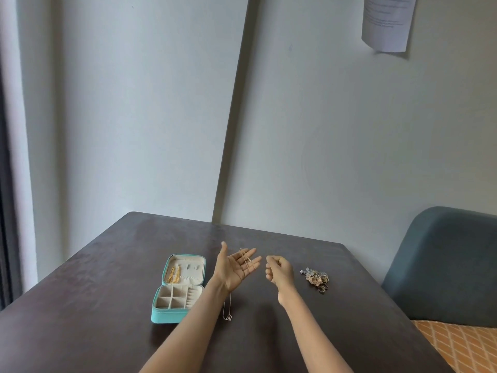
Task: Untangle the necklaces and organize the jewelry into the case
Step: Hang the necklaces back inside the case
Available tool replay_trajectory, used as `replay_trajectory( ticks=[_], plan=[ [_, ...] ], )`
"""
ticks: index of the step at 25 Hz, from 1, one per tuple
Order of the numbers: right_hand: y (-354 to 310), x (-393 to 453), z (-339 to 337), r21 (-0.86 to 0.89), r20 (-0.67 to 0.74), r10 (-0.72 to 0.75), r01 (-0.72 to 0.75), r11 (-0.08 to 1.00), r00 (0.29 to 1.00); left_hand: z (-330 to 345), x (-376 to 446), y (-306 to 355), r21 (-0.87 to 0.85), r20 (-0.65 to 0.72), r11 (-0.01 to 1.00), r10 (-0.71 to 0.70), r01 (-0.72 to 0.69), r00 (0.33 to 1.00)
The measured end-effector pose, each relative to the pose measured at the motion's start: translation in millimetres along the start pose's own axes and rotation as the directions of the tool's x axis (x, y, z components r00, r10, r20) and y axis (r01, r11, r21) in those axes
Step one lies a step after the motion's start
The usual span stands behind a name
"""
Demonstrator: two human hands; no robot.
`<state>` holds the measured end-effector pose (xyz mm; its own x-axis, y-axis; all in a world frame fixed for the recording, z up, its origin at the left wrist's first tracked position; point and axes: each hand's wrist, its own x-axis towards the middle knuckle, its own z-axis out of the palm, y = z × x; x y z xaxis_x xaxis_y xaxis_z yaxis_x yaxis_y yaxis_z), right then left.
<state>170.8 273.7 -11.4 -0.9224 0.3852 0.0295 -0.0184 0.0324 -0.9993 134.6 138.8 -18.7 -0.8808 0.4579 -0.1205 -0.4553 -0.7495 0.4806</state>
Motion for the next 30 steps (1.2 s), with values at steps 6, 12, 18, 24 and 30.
replay_trajectory(
  ticks=[6,12,18,24,30],
  plan=[
    [-11,5,1,-0.580,0.317,-0.277,0.417,0.700,0.907,-3,3,-1,-0.118,-0.024,0.990,0.077,-0.079,0.997],
    [-2,9,4,-0.657,0.342,-0.284,0.443,0.609,0.896,-1,7,-8,-0.203,-0.036,0.972,0.115,-0.120,0.993],
    [5,14,11,-0.465,0.248,-0.265,0.354,0.811,0.932,5,6,2,-0.255,-0.025,0.959,0.124,-0.127,0.992],
    [24,12,15,-0.244,0.161,-0.228,0.263,0.933,0.960,0,11,7,-0.280,-0.027,0.949,0.141,-0.143,0.990],
    [12,13,19,-0.525,0.214,-0.391,0.443,0.727,0.895,-1,18,-2,-0.285,-0.036,0.945,0.158,-0.161,0.987]
  ],
)
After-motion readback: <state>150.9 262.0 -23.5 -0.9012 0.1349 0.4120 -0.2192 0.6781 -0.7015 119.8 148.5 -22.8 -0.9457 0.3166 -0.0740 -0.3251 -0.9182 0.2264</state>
